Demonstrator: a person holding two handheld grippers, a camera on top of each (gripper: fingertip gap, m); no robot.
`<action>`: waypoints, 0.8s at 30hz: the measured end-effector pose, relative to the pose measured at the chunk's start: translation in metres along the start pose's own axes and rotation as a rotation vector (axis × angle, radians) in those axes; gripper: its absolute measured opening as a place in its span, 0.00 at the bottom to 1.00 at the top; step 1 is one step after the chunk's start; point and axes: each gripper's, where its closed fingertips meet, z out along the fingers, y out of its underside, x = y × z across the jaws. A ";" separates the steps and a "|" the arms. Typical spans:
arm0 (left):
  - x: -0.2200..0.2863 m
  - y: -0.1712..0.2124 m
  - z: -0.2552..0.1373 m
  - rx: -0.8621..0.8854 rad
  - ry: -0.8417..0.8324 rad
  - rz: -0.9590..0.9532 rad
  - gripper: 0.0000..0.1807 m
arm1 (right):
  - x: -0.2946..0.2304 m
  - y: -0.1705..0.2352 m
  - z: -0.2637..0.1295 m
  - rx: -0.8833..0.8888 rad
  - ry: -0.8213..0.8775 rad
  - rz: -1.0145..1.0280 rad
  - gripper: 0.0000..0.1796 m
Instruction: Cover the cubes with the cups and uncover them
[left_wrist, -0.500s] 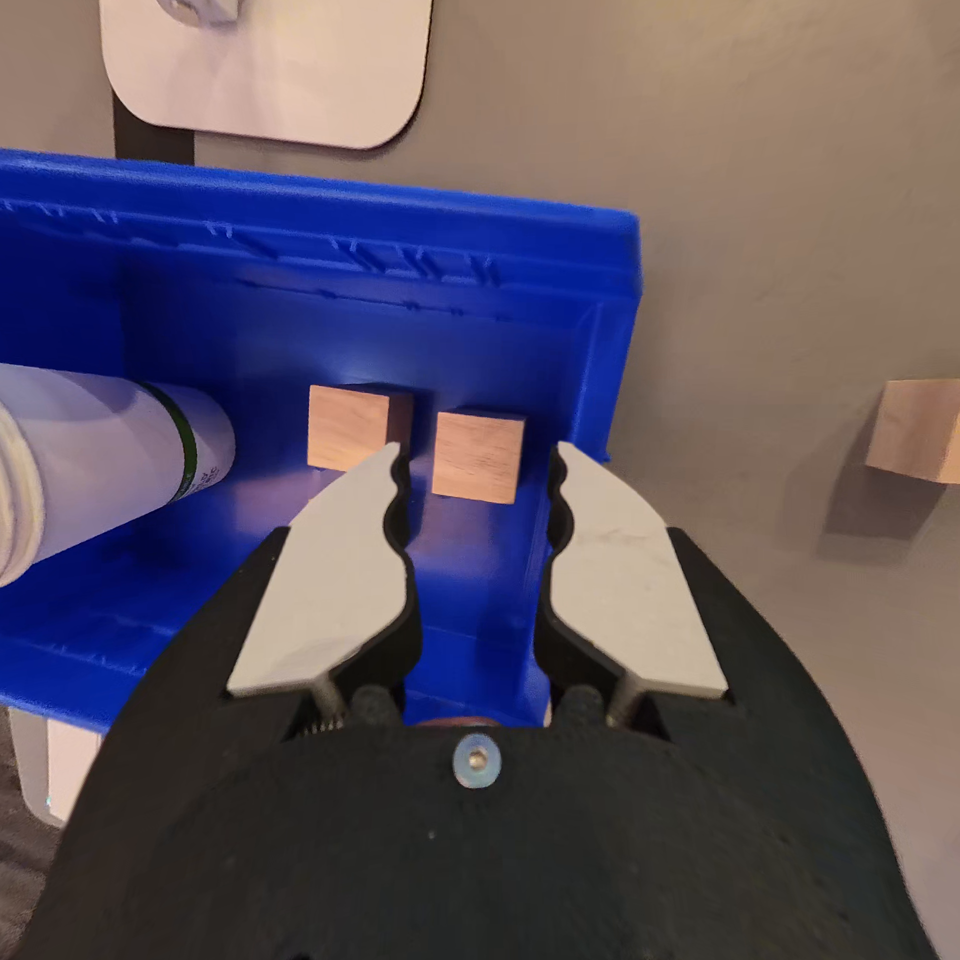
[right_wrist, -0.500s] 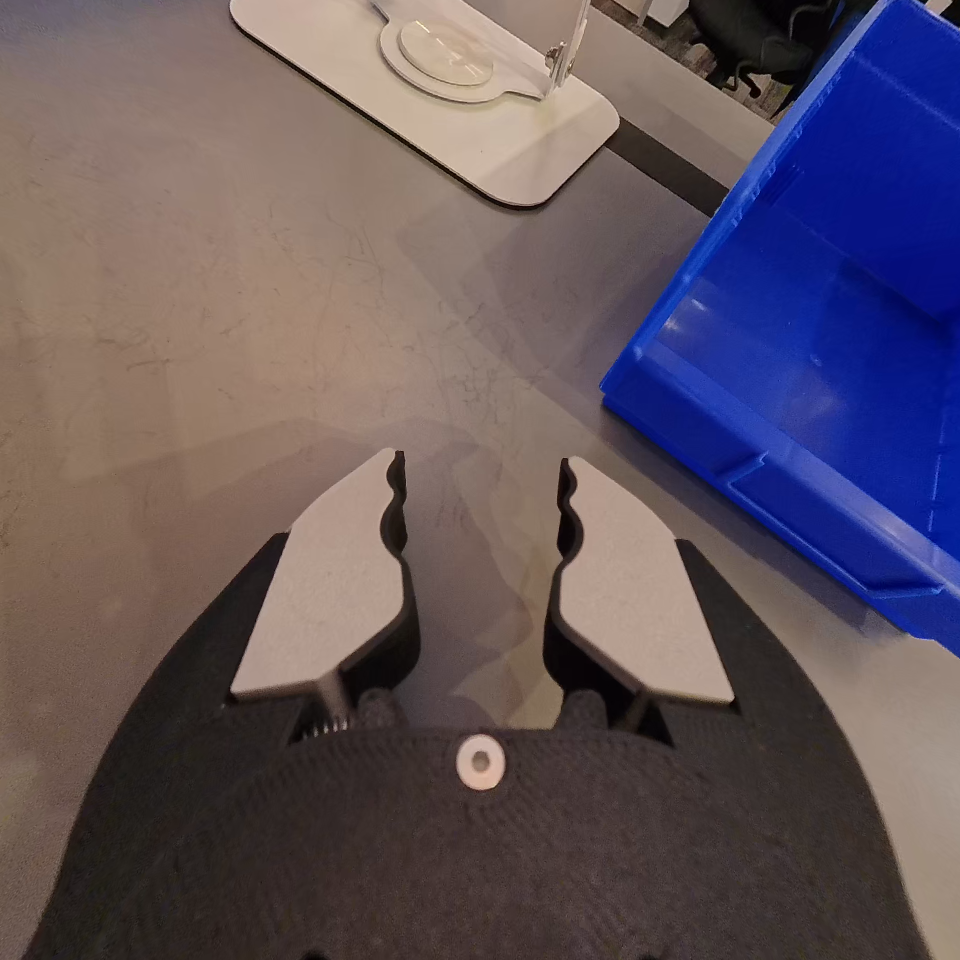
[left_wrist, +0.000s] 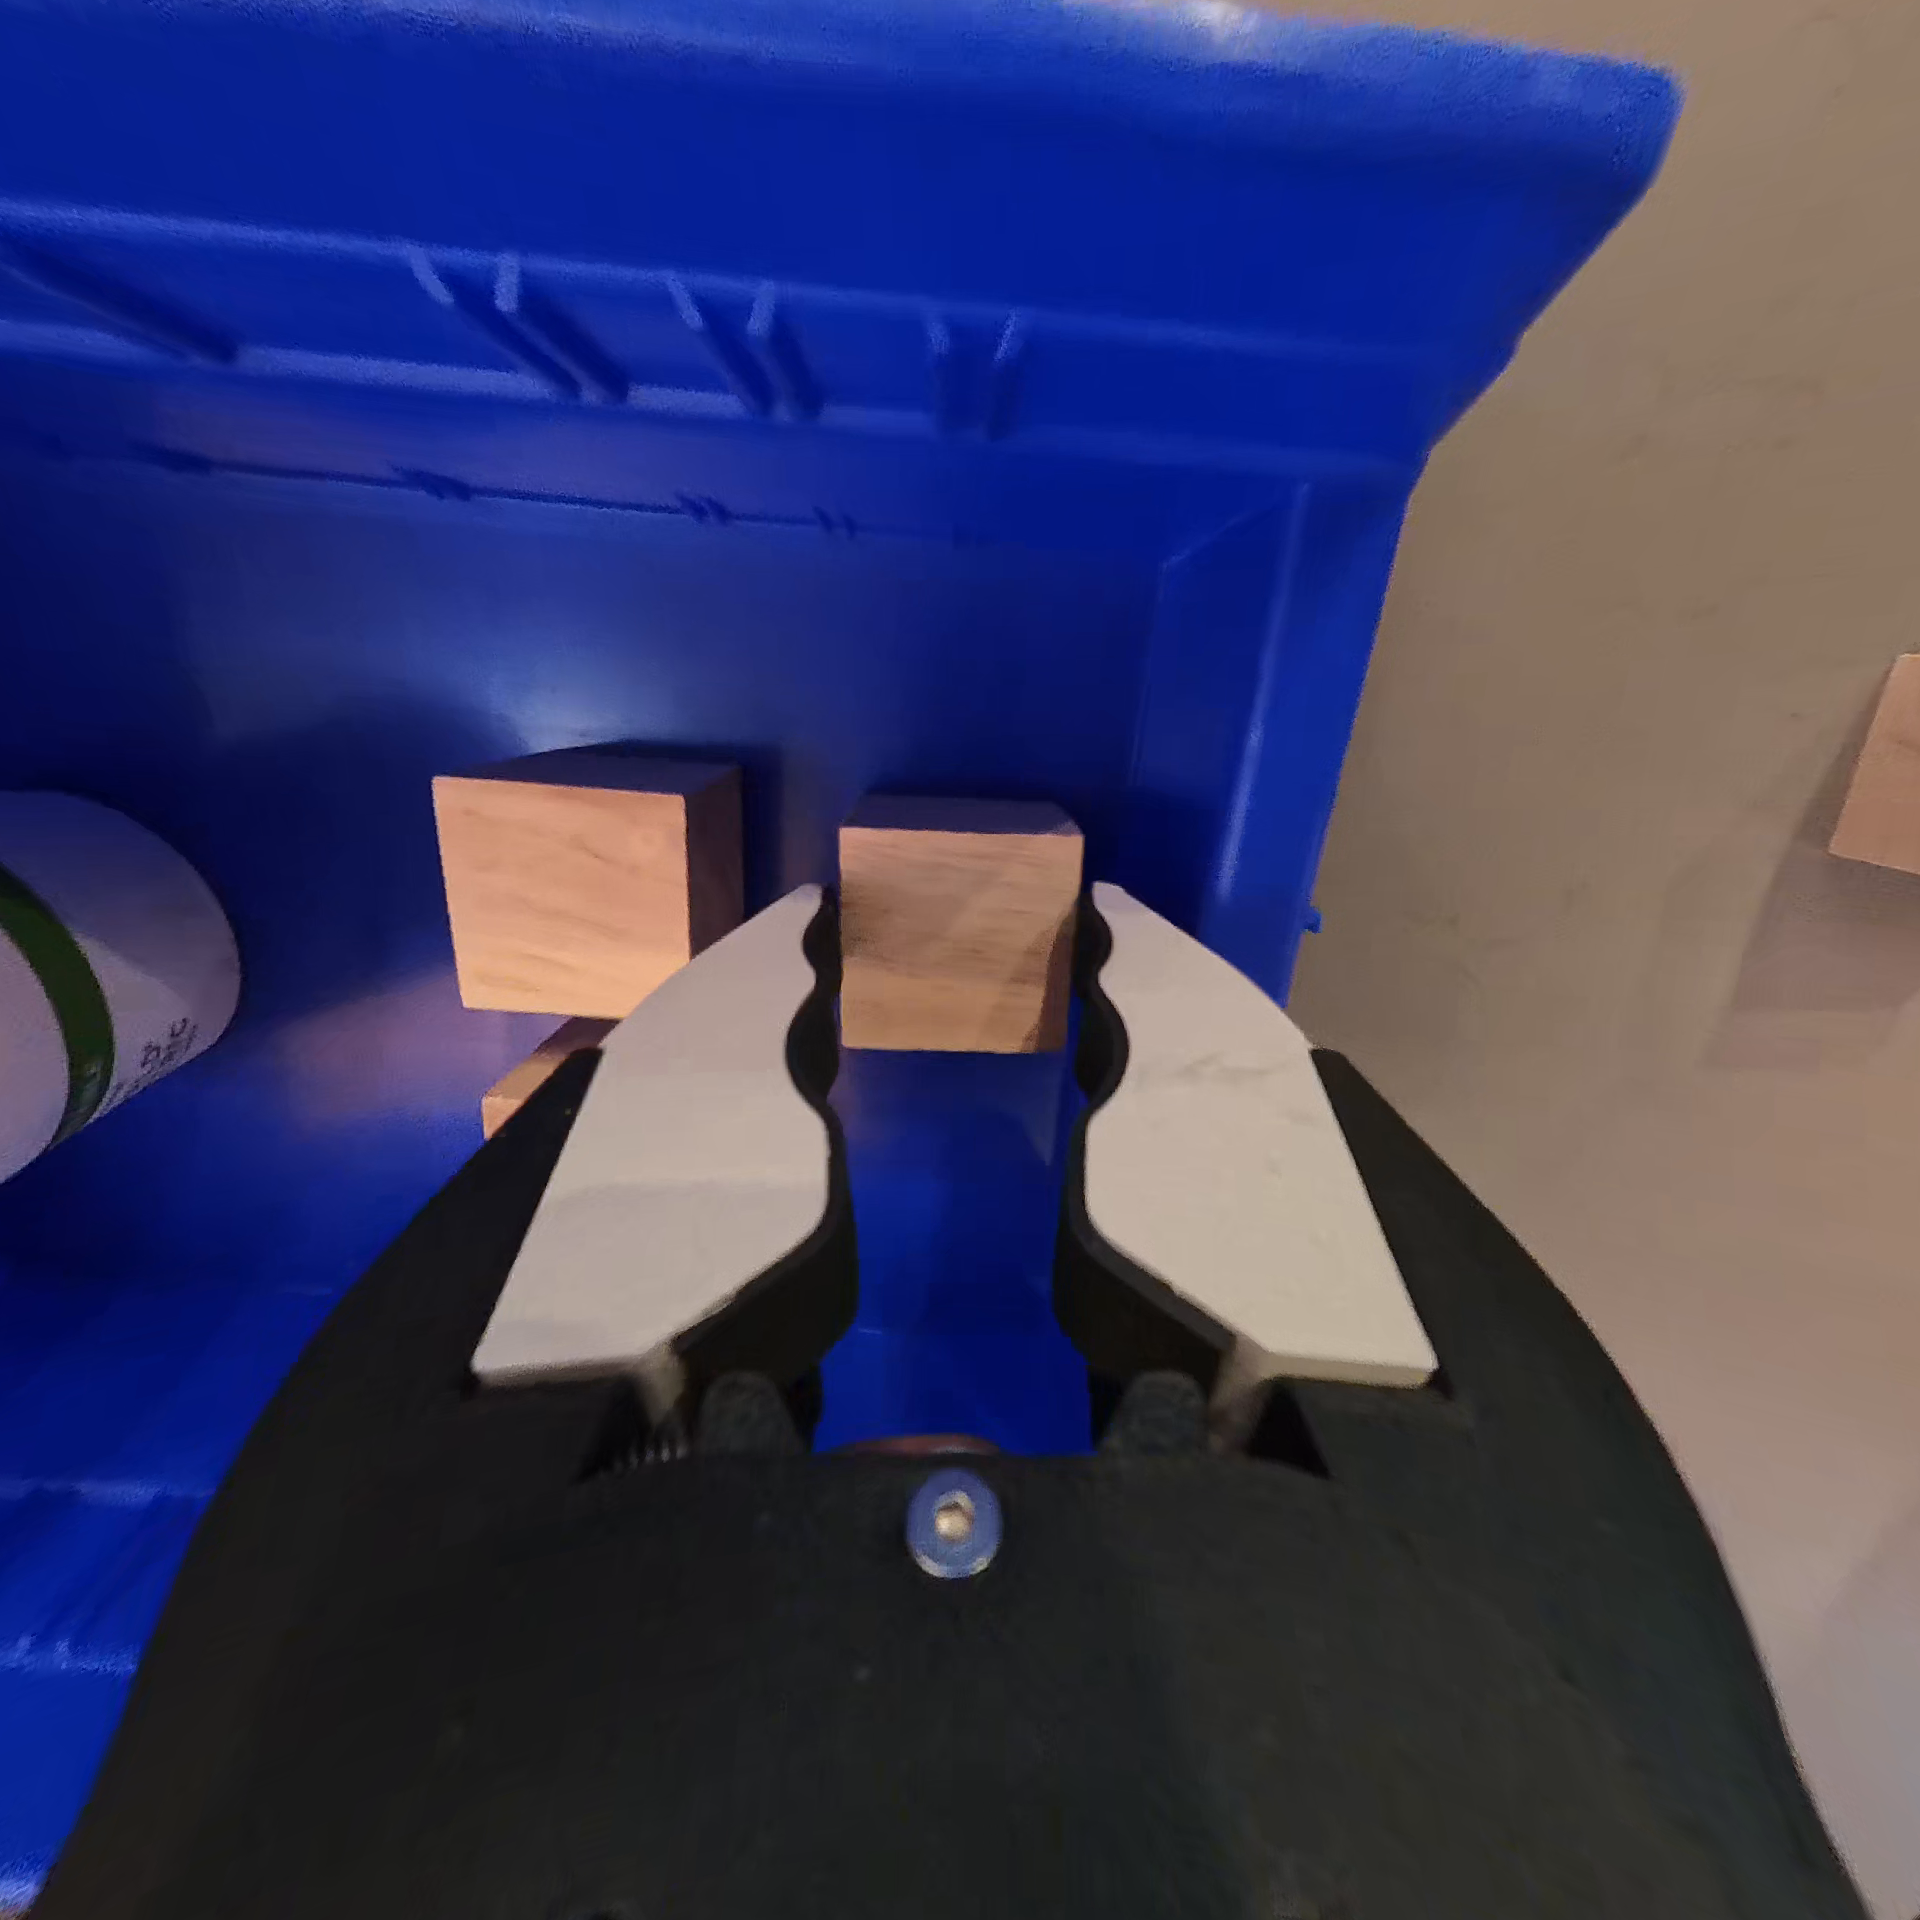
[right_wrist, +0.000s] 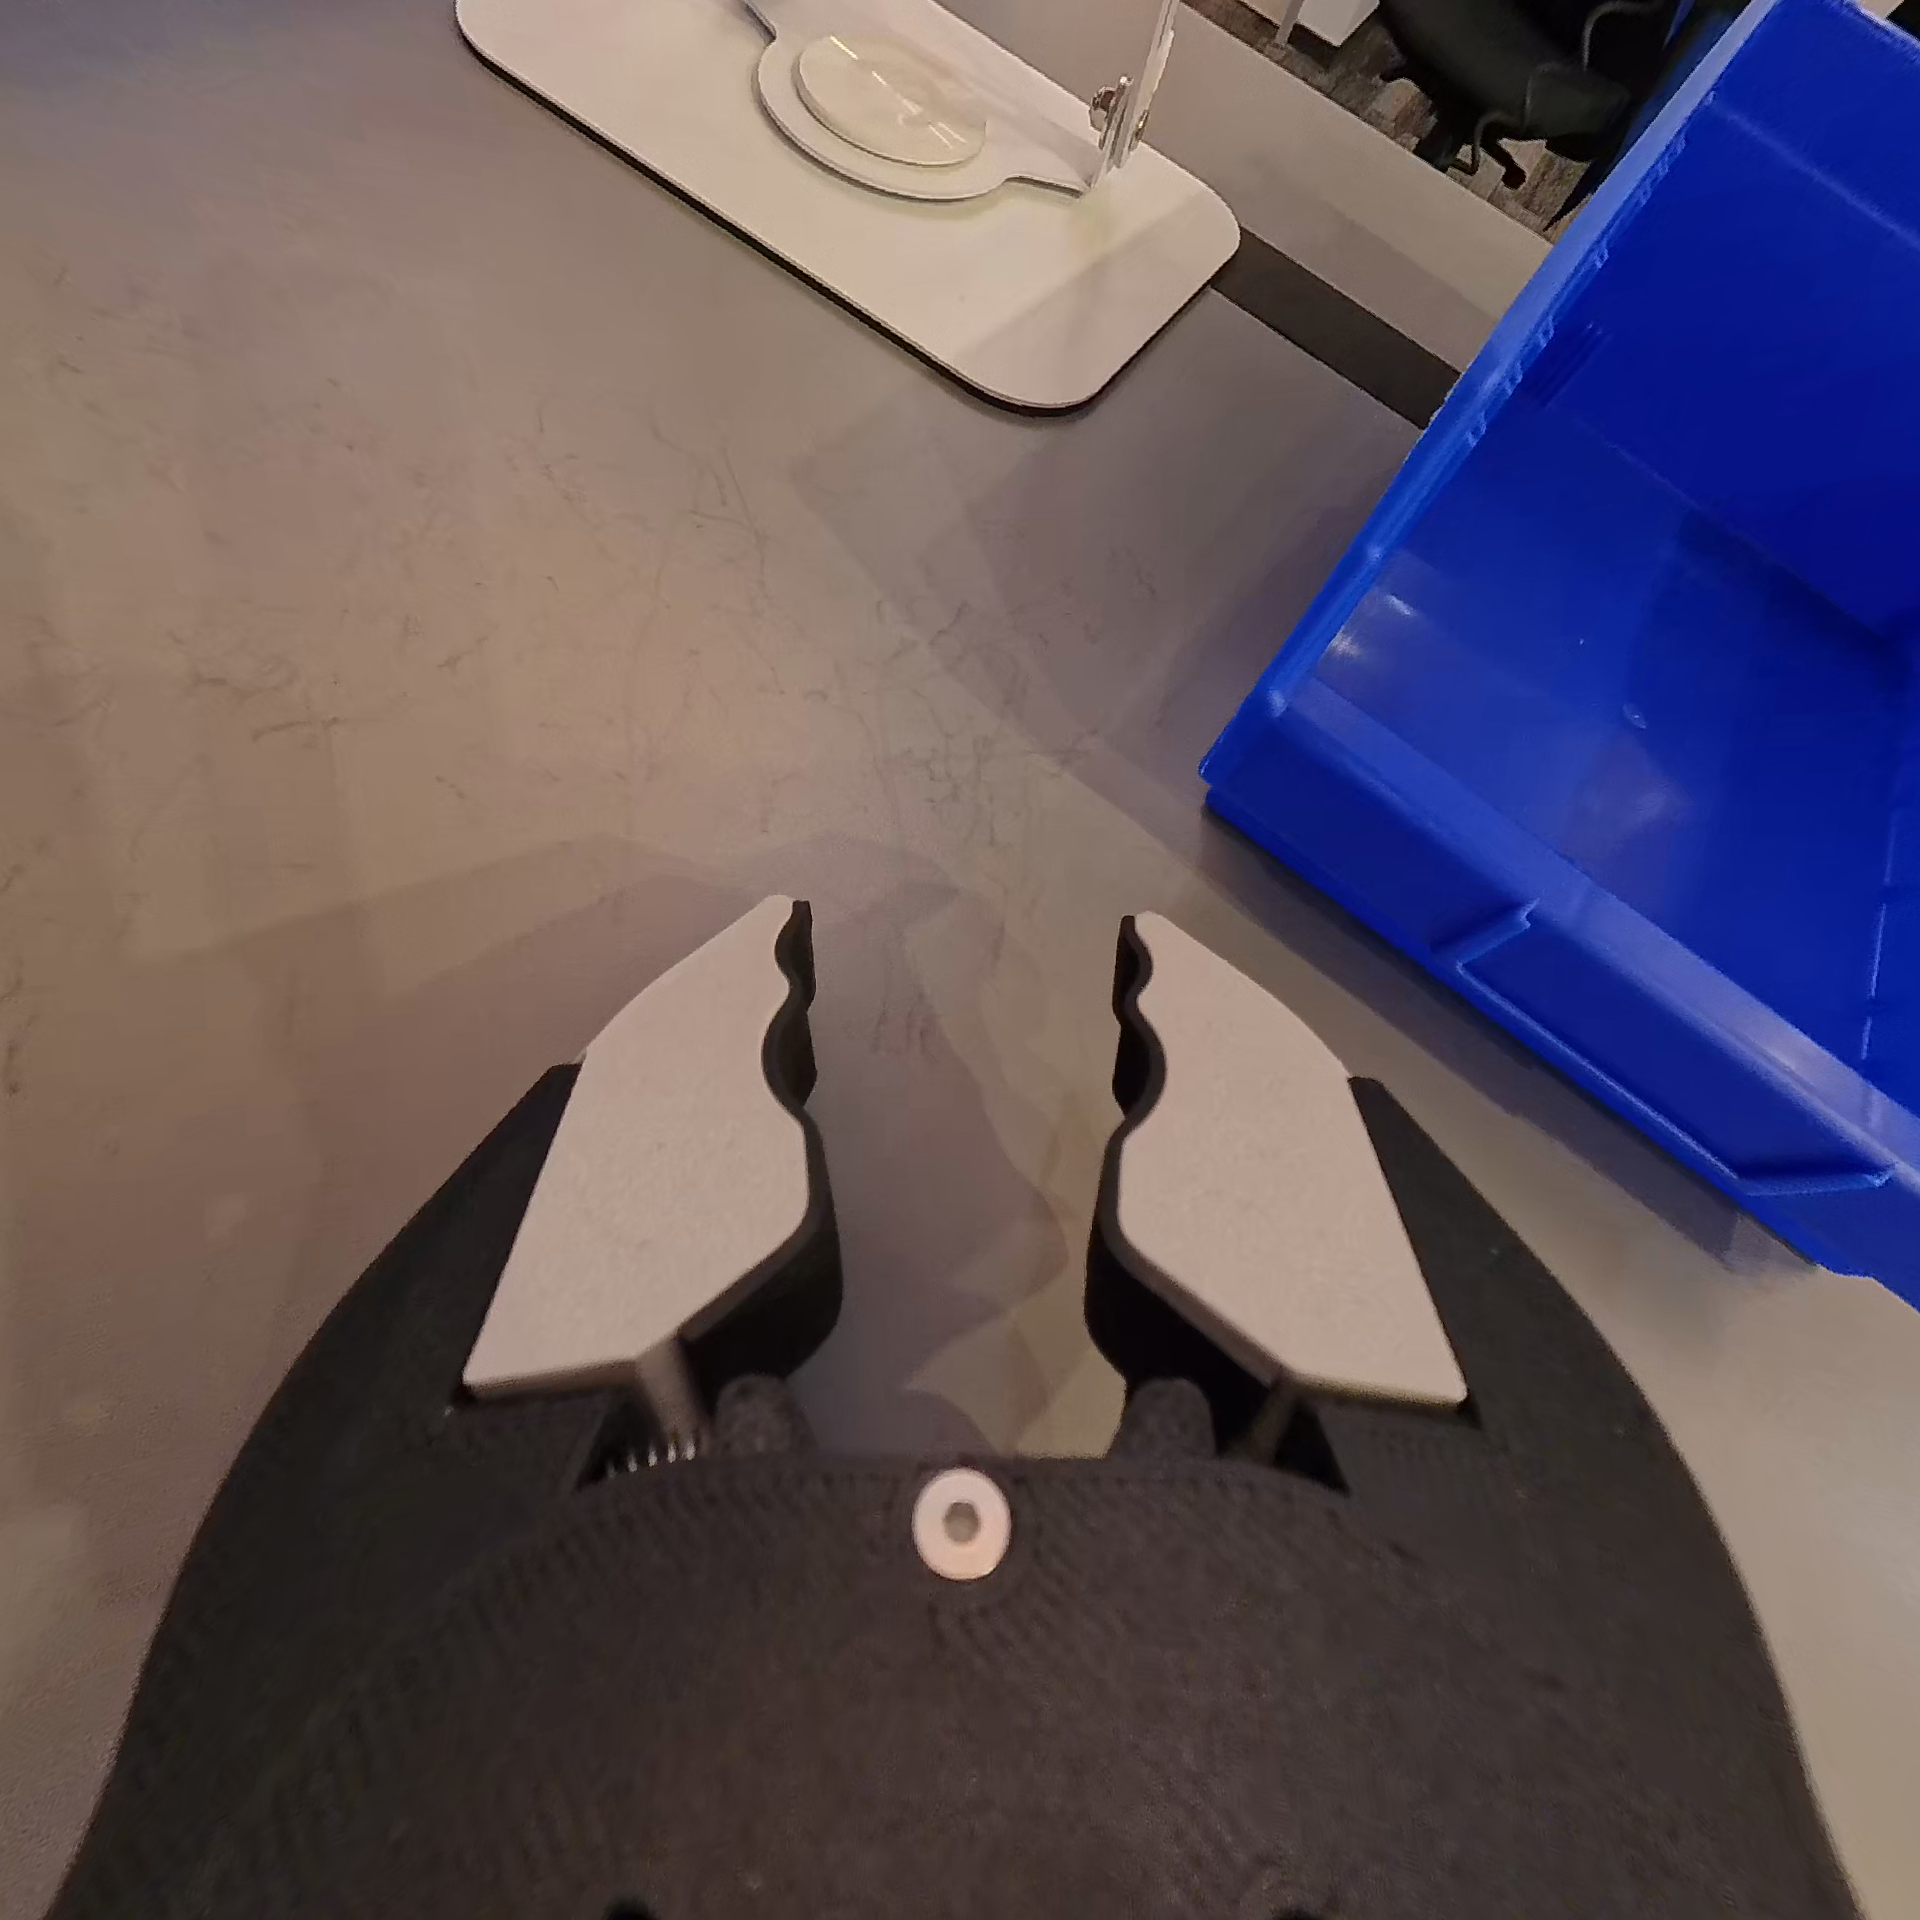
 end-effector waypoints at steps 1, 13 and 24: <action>0.000 -0.001 0.000 0.016 0.010 0.001 0.24 | 0.000 0.000 0.000 0.000 0.000 0.000 0.31; 0.019 -0.033 -0.081 0.103 -0.150 -0.024 0.23 | 0.008 0.004 -0.006 0.015 -0.014 0.022 0.34; 0.148 -0.154 -0.041 0.176 0.005 0.099 0.23 | 0.024 0.023 -0.018 -0.025 0.012 0.019 0.33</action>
